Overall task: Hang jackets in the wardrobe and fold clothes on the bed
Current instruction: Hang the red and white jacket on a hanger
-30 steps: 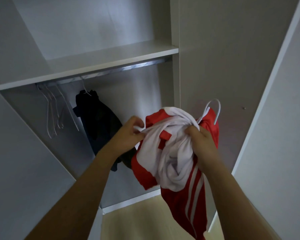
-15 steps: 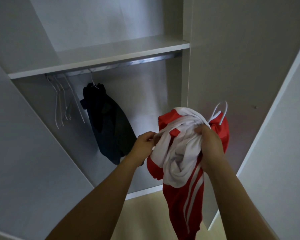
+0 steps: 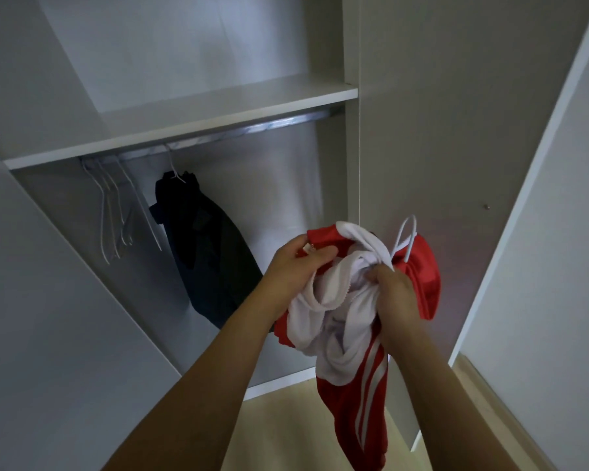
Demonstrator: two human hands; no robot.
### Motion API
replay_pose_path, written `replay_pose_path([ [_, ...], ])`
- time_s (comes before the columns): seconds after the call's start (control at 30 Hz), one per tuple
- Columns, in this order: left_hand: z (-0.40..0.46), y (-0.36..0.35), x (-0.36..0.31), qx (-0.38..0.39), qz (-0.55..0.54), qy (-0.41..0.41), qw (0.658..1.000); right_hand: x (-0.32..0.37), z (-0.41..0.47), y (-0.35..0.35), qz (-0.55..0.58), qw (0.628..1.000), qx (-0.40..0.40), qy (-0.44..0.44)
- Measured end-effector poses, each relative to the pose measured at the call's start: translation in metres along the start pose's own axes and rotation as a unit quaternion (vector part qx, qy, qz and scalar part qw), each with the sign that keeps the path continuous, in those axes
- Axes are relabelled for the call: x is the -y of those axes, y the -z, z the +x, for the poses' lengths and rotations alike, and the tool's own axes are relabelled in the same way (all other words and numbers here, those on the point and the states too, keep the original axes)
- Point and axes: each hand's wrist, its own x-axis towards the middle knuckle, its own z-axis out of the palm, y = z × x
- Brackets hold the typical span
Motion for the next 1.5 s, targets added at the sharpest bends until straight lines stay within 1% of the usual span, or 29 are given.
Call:
replay_pose_path([
  [0.1,0.003,-0.002,-0.006,-0.033,-0.052,-0.009,0.998,-0.002,-0.003,0.007,-0.029,0.999,0.019,0.012],
  [0.17,0.007,0.006,-0.015,-0.063,-0.018,-0.02,0.998,-0.002,-0.006,0.016,-0.064,0.995,0.068,0.026],
  [0.2,0.01,0.012,-0.022,-0.07,0.003,-0.039,0.997,-0.002,-0.007,0.021,-0.08,0.992,0.096,0.031],
  [0.23,0.013,0.019,-0.029,-0.066,0.011,-0.061,0.996,-0.003,-0.009,0.026,-0.089,0.99,0.105,0.043],
  [0.3,0.016,0.028,-0.042,-0.041,0.044,-0.081,0.995,-0.008,-0.009,0.031,-0.07,0.992,0.081,0.059],
  [0.33,0.016,0.03,-0.046,-0.027,0.077,-0.066,0.994,-0.008,-0.01,0.03,-0.056,0.994,0.068,0.061],
  [0.4,0.015,0.028,-0.046,0.013,0.149,0.0,0.989,-0.007,-0.011,0.024,-0.052,0.994,0.064,0.07],
  [0.47,0.011,0.024,-0.034,0.02,0.173,0.043,0.984,-0.003,-0.011,0.018,-0.052,0.994,0.068,0.072],
  [0.5,0.008,0.022,-0.026,0.008,0.159,0.045,0.986,-0.001,-0.011,0.016,-0.045,0.995,0.066,0.065],
  [0.57,0.004,0.022,-0.012,-0.023,0.13,0.02,0.991,-0.001,-0.011,0.015,-0.039,0.996,0.059,0.052],
  [0.6,0.004,0.023,-0.006,-0.025,0.122,0.018,0.992,-0.001,-0.011,0.014,-0.043,0.997,0.056,0.044],
  [0.67,0.003,0.023,-0.002,0.016,0.1,0.041,0.994,-0.003,-0.012,0.014,-0.054,0.996,0.059,0.035],
  [0.73,0.005,0.021,0.0,0.061,0.054,0.072,0.994,-0.005,-0.012,0.013,-0.059,0.995,0.067,0.038],
  [0.8,0.008,0.016,0.001,0.059,0.005,0.074,0.995,-0.006,-0.013,0.011,-0.063,0.994,0.077,0.041],
  [0.87,0.011,0.014,0.001,0.042,-0.052,0.056,0.996,-0.006,-0.013,0.01,-0.057,0.994,0.09,0.034],
  [0.93,0.012,0.017,-0.004,0.026,-0.078,0.031,0.996,-0.005,-0.014,0.012,-0.049,0.994,0.099,0.022],
  [1.03,0.018,0.025,-0.013,0.02,-0.047,0.015,0.999,-0.005,-0.016,0.015,-0.041,0.993,0.107,0.023],
  [1.2,0.018,0.017,-0.019,0.081,-0.022,0.094,0.992,-0.006,-0.017,0.012,-0.052,0.989,0.135,0.022],
  [1.27,0.019,0.014,-0.019,0.096,-0.047,0.114,0.988,-0.003,-0.018,0.011,-0.053,0.988,0.144,0.023],
  [1.33,0.02,0.016,-0.02,0.108,-0.095,0.132,0.981,-0.001,-0.019,0.014,-0.056,0.987,0.148,0.02],
  [1.37,0.019,0.016,-0.022,0.111,-0.105,0.129,0.98,0.0,-0.018,0.015,-0.066,0.987,0.148,0.022],
  [1.4,0.019,0.016,-0.023,0.11,-0.093,0.116,0.983,0.0,-0.017,0.017,-0.076,0.986,0.144,0.026],
  [1.5,0.02,0.015,-0.032,0.084,0.02,0.032,0.996,0.0,-0.013,0.024,-0.106,0.982,0.153,0.033],
])
